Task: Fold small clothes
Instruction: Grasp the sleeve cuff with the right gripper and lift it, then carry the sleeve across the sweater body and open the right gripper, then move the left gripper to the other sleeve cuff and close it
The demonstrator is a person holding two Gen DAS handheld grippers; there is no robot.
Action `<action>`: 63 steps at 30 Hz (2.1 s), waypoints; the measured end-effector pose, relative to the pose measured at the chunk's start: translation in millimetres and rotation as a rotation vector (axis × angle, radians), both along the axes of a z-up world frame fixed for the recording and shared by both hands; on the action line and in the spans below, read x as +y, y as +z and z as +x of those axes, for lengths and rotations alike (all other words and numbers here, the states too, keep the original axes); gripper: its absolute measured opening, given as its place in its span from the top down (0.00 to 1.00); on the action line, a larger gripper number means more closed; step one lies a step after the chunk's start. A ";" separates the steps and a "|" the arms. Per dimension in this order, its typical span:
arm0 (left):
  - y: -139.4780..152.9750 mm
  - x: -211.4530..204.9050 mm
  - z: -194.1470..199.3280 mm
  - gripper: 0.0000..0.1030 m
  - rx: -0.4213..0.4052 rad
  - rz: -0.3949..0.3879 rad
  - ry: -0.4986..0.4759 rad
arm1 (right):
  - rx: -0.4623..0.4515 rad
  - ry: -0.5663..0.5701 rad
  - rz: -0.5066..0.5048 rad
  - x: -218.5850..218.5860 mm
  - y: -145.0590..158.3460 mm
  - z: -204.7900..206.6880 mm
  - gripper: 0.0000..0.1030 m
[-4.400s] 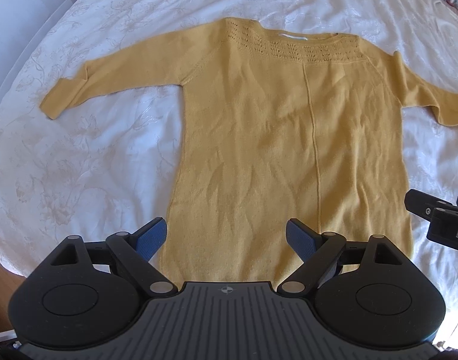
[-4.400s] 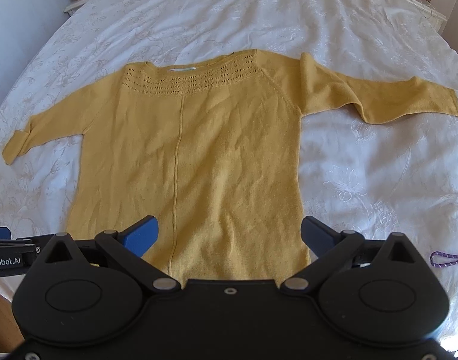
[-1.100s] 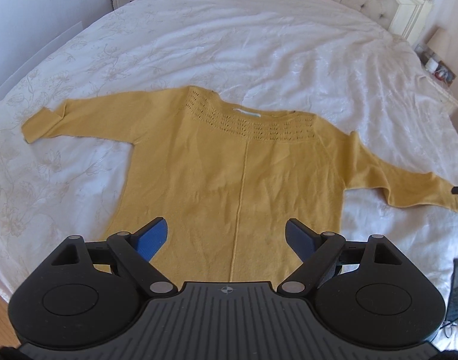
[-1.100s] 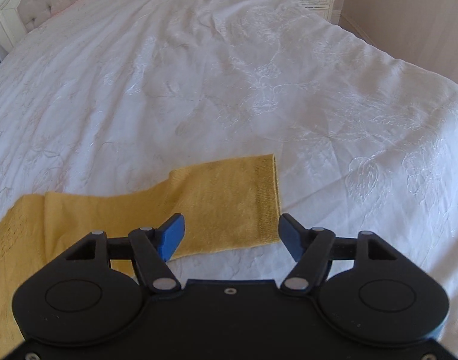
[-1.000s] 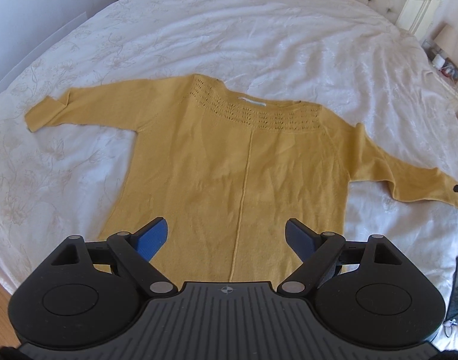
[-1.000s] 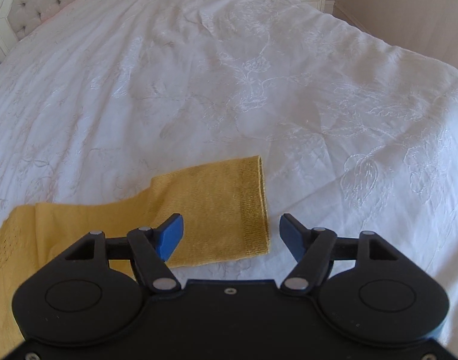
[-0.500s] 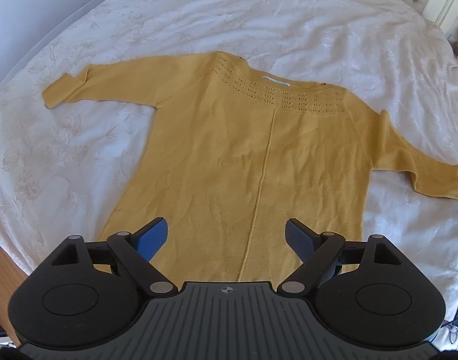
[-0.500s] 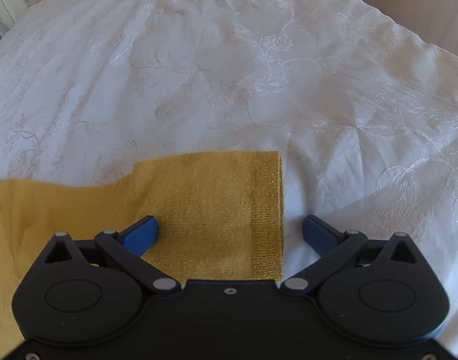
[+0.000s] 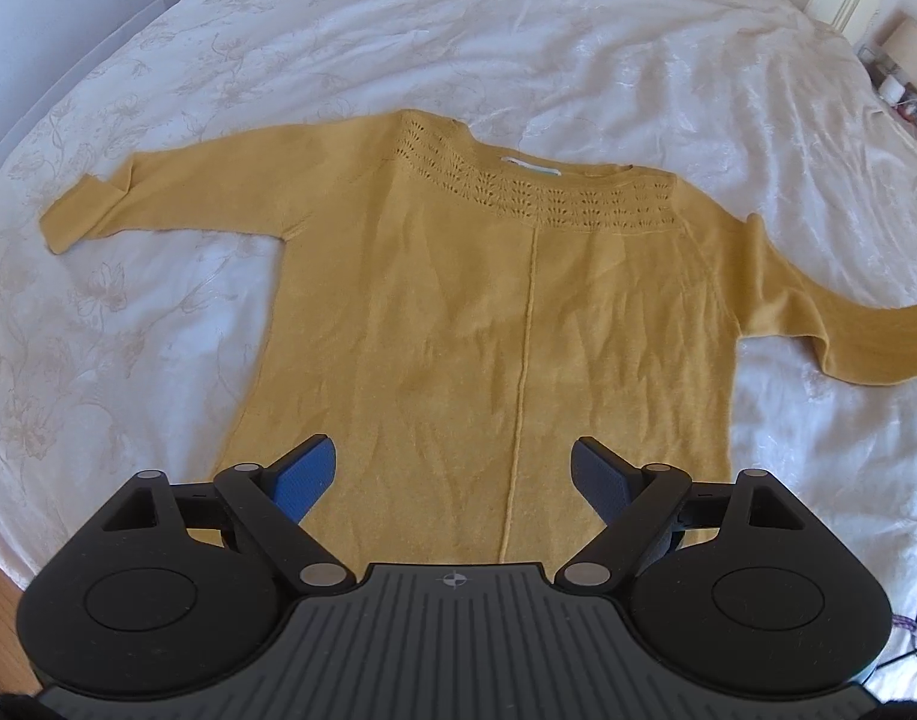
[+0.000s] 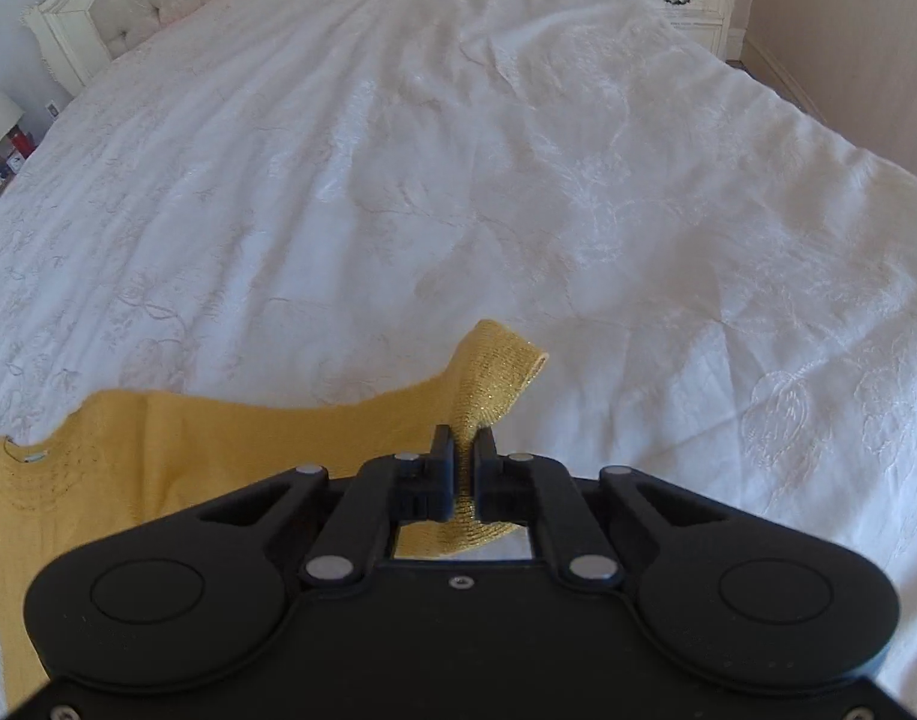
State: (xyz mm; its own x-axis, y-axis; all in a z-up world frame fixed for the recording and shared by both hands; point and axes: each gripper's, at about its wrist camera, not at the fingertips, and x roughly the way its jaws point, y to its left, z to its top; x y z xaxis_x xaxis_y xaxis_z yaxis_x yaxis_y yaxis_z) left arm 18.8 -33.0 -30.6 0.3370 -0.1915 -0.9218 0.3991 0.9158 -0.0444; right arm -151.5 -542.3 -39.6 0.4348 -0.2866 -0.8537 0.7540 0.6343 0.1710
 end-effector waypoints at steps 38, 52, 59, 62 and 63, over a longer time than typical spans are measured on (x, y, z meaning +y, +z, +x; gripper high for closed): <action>-43.5 173.6 123.2 0.16 0.052 0.084 0.059 | -0.160 0.441 0.186 407.4 -69.6 324.5 0.80; -46.6 153.5 132.0 0.16 0.049 0.062 0.086 | -0.208 0.526 0.158 407.1 -62.7 305.3 0.73; -52.2 167.8 159.5 0.17 0.005 0.064 0.155 | -0.159 0.515 0.029 401.5 -52.8 259.6 0.30; -54.5 180.5 176.8 0.17 -0.029 0.063 0.178 | -0.171 0.487 0.005 399.9 -46.8 242.3 0.10; -55.5 186.2 182.7 0.17 -0.038 0.050 0.181 | -0.171 0.477 0.002 399.9 -45.0 238.7 0.06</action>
